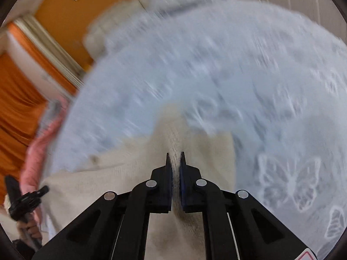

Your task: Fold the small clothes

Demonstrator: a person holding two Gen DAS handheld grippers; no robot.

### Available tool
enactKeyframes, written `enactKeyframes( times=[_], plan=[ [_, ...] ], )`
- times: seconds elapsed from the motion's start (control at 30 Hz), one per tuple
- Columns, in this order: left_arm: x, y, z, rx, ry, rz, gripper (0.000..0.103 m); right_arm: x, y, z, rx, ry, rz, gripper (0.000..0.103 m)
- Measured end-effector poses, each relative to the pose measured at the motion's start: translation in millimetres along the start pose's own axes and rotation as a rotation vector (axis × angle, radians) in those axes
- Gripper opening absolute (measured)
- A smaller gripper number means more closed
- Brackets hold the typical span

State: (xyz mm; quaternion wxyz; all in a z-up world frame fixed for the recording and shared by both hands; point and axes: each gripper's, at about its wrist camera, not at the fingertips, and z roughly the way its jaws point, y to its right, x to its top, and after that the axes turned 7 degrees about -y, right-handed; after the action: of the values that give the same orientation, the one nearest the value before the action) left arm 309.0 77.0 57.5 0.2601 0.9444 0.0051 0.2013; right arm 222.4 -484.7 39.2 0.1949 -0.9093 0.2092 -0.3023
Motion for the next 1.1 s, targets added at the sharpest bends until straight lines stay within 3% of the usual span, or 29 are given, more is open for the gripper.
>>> enactKeyframes(
  times=[0.03,0.1,0.2,0.23,0.27,0.33,0.37,0.4,0.43,0.57,0.63,0.7,0.73,0.77,0.8,0.83,0.97,1.1],
  plan=[
    [6.2,-9.0,4.1,0.023,0.005,-0.025,0.009,6.6,0.9,-0.5,0.003,0.019,0.004,0.007],
    [11.9,-26.1,35.2,0.104,-0.04,-0.062,0.011,16.1,11.2,24.8,-0.06,-0.024,0.022,0.006],
    [1.5,-54.5,85.2,0.174,-0.205,-0.168,0.017,10.5,40.1,83.9,-0.149,-0.25,0.112,0.007],
    [-7.1,-60.1,84.1,0.143,-0.185,-0.207,0.018,6.0,43.8,83.9,-0.146,-0.263,0.137,0.008],
    [-15.4,-60.1,69.1,0.113,-0.117,-0.225,0.022,1.4,41.8,68.1,-0.121,-0.207,0.146,0.01],
    [-32.3,-56.9,39.8,0.126,-0.062,-0.225,0.06,-12.2,35.6,32.5,-0.147,-0.128,0.134,0.038],
    [-43.5,-56.4,24.9,0.131,-0.038,-0.225,0.068,-20.4,33.6,18.9,-0.172,-0.111,0.125,0.068],
    [-61.8,-57.0,4.9,0.119,-0.001,-0.222,0.079,-39.2,32.2,-2.9,-0.197,-0.084,0.105,0.077],
    [-74.7,-59.4,-4.9,0.111,0.002,-0.224,0.088,-57.5,32.7,-16.3,-0.195,-0.085,0.084,0.077],
    [-128.3,-85.5,-0.6,0.116,-0.086,-0.341,0.091,-123.6,49.2,-15.7,-0.113,-0.227,0.148,0.077],
    [-140.2,-94.7,16.7,0.097,-0.124,-0.458,0.091,-132.6,51.3,-0.9,-0.059,-0.261,0.223,0.077],
    [-138.6,-89.1,23.7,0.102,-0.075,-0.493,0.093,-134.5,54.8,15.4,0.029,-0.255,0.315,0.071],
    [-134.5,-83.7,25.4,0.103,-0.067,-0.478,0.077,-131.1,54.1,20.4,0.037,-0.249,0.362,0.065],
    [-129.3,-77.2,29.8,0.05,-0.086,-0.452,0.045,-127.4,53.4,21.2,0.056,-0.238,0.402,0.034],
    [-126.1,-73.5,32.9,0.031,-0.128,-0.445,0.026,-124.5,52.9,20.1,0.098,-0.232,0.431,0.019],
    [-123.0,-70.9,29.2,0.027,-0.142,-0.45,0.024,-121.8,50.3,11.0,0.119,-0.209,0.454,0.018],
    [-123.8,-55.8,-22.9,-0.016,-0.111,-0.346,0.019,-130.0,24.8,-48.5,0.087,-0.176,0.308,0.012],
    [-175.1,-55.6,-72.4,0.029,-0.182,-0.272,0.019,-179.1,31.1,-99.7,0.039,-0.233,0.262,0.011]
  ],
)
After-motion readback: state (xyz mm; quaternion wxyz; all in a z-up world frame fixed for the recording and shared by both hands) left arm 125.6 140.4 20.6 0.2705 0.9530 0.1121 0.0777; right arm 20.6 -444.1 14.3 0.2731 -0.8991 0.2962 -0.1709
